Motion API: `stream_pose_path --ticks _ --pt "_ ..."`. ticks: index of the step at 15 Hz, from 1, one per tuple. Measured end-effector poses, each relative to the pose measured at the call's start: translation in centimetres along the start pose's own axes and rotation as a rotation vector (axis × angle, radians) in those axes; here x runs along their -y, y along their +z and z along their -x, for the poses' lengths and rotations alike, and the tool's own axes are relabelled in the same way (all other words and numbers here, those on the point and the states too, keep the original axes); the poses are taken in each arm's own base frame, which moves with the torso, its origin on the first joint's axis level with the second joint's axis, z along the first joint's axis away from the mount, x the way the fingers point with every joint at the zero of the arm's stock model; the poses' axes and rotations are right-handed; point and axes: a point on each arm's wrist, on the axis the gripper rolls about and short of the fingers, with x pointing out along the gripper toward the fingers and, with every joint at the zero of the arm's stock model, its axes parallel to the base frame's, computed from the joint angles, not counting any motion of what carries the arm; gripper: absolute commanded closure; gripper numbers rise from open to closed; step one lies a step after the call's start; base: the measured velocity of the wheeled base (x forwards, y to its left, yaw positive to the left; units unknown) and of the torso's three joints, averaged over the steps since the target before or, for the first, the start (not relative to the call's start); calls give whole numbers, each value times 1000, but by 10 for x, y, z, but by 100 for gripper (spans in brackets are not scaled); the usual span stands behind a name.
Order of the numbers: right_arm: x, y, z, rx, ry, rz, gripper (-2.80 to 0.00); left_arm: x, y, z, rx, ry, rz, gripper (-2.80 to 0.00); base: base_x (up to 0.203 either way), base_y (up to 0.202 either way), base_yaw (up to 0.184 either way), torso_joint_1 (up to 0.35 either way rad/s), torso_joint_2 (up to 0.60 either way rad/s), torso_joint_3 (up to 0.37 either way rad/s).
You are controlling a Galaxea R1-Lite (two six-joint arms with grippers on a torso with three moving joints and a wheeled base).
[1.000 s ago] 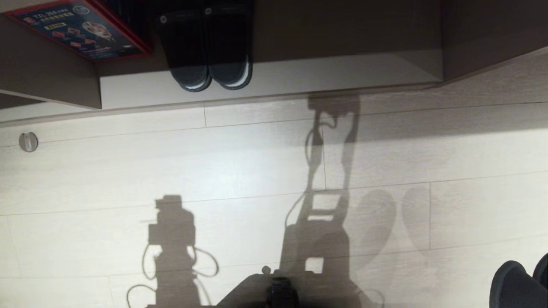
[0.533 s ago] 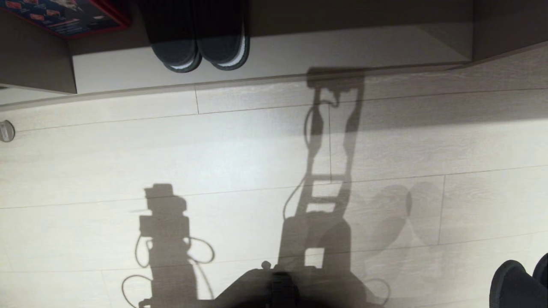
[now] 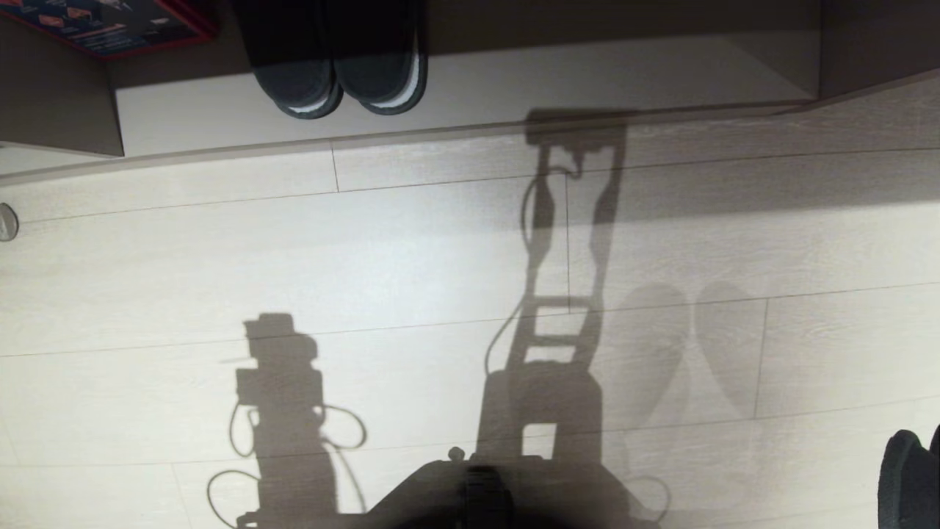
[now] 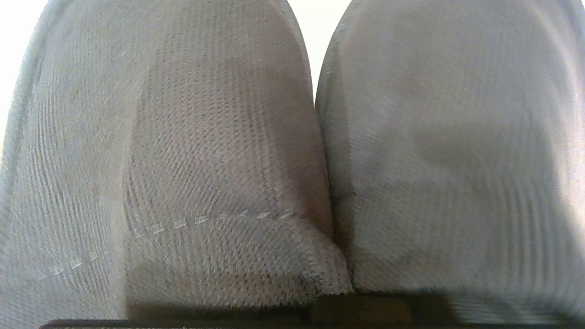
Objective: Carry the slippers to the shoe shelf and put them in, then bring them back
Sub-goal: Place the slippers into the shoe cabinet
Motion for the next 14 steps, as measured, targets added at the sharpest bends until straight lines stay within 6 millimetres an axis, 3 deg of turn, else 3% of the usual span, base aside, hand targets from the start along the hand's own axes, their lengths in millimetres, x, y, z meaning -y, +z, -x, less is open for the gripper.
stream_pose_path --ticks 2,4,7,11,14 --pt "2 26 -10 17 31 7 0 0 0 0 1 0 -2 0 0 0 0 0 0 0" --pt "6 52 -36 -7 62 14 0 0 0 0 1 0 -2 0 0 0 0 0 0 0" --pt "12 92 -105 -22 114 46 0 0 0 0 1 -1 -3 0 0 0 0 0 0 0" --pt "10 139 -190 107 175 115 0 0 0 0 1 -1 -4 0 0 0 0 0 0 0" --pt "2 163 -229 217 210 136 0 0 0 0 1 -1 -4 0 0 0 0 0 0 0"
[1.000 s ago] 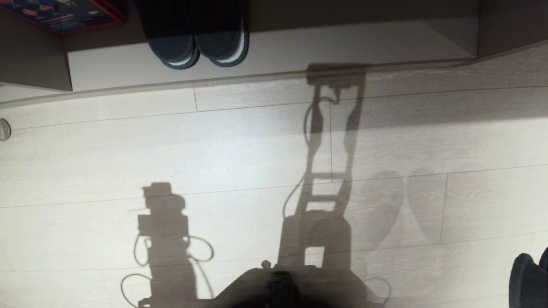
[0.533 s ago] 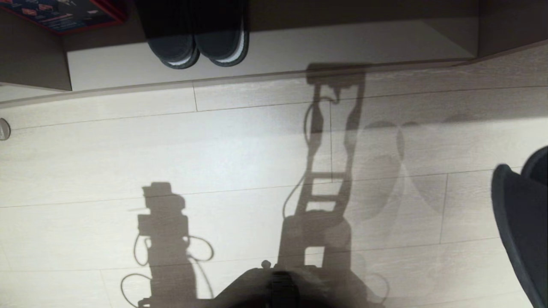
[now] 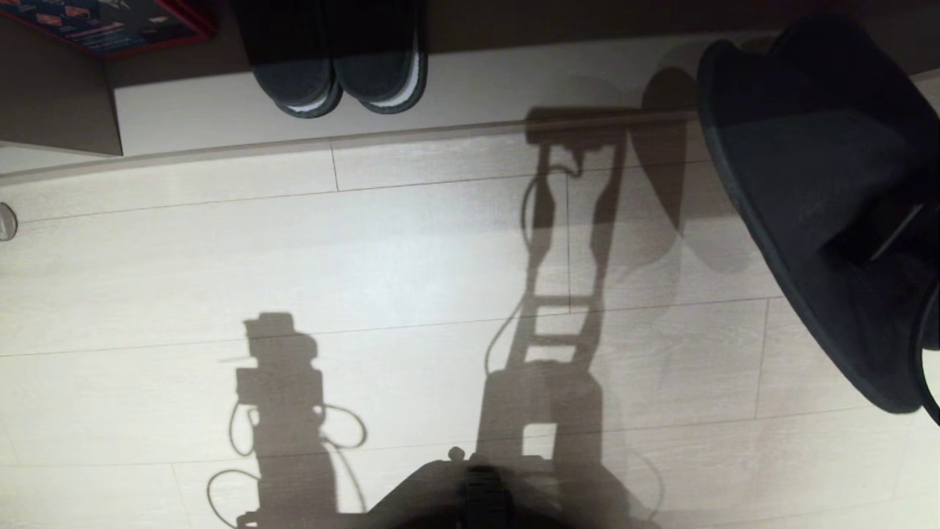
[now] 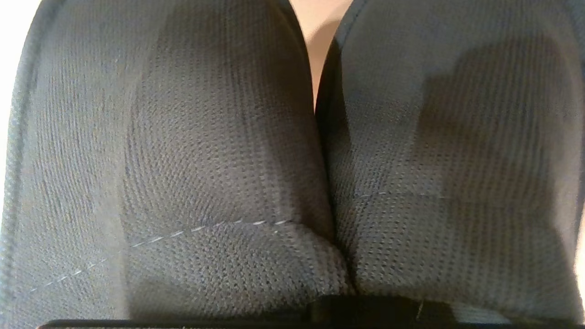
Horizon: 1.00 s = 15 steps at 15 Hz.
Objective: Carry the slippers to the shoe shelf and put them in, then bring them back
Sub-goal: Place the slippers into the shoe cabinet
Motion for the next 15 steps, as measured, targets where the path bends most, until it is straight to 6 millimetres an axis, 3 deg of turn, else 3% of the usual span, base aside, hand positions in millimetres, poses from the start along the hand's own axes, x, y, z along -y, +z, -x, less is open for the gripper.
stream_pose_path --ticks 9,15 --pt "20 26 -95 210 -25 36 0 0 0 0 0 0 0 0 0 0 0 0 0 0" --pt "33 33 -151 294 -40 53 0 0 0 0 0 0 0 0 0 0 0 0 0 0"
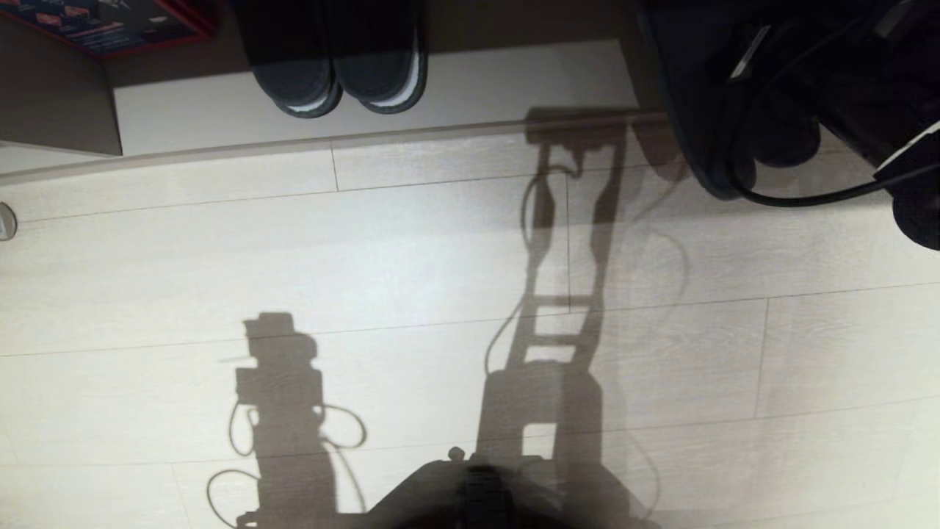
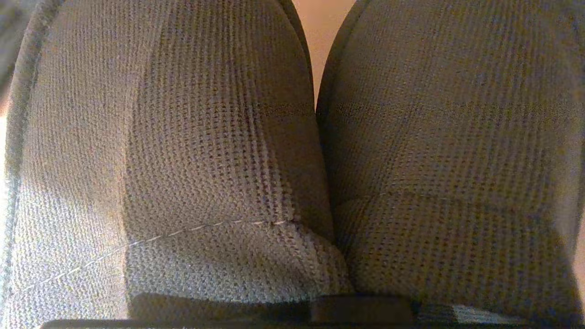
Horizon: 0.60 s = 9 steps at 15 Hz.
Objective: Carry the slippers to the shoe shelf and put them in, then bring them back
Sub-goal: Place the slippers into the shoe cabinet
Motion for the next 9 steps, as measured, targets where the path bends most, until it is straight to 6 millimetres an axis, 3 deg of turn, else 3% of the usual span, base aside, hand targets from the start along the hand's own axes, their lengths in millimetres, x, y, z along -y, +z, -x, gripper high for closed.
stream_pose_path --ticks 6,7,9 --pt "6 -9 -29 24 -7 -8 0 0 0 0 0 0 0 0 0 0 0 0 0 0" --pt "7 -12 -31 23 -10 -6 -280 0 0 0 0 0 0 0 0 0 0 0 0 0" --pt "7 -17 -32 16 -14 -6 -280 0 0 0 0 0 0 0 0 0 0 0 0 0"
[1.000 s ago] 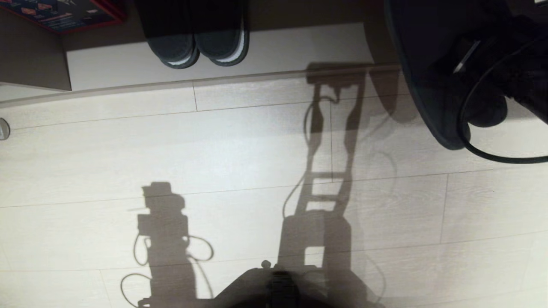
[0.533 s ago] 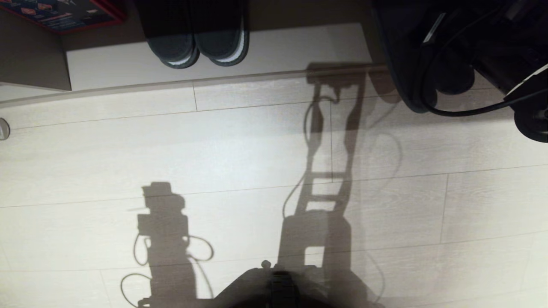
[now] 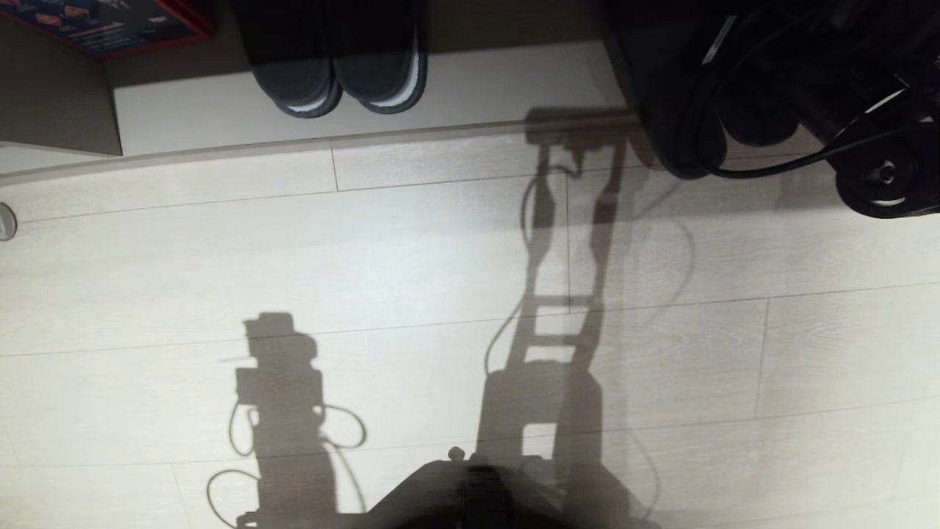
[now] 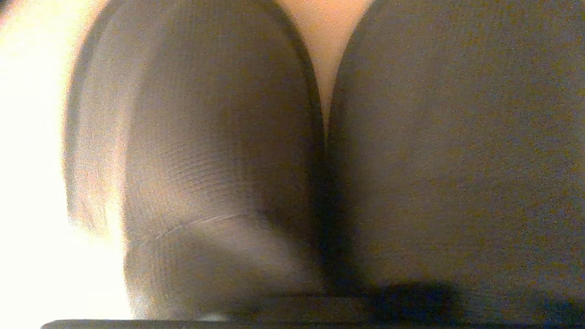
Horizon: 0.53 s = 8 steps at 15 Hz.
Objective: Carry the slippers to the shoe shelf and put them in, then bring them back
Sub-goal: Place the slippers into the shoe cabinet
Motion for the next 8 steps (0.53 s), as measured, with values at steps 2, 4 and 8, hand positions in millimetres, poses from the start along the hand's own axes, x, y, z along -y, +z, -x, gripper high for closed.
stream_pose_path --ticks 2,4,8 --pt "0 -4 -1 -8 -2 -1 -280 0 0 0 0 0 1 0 0 0 0 0 0 0" --pt "0 -5 -1 -10 -5 -1 -280 0 0 0 0 0 2 0 0 0 0 0 0 0" --pt "0 -7 0 -20 -6 -3 -280 0 0 0 0 0 3 0 0 0 0 0 0 0"
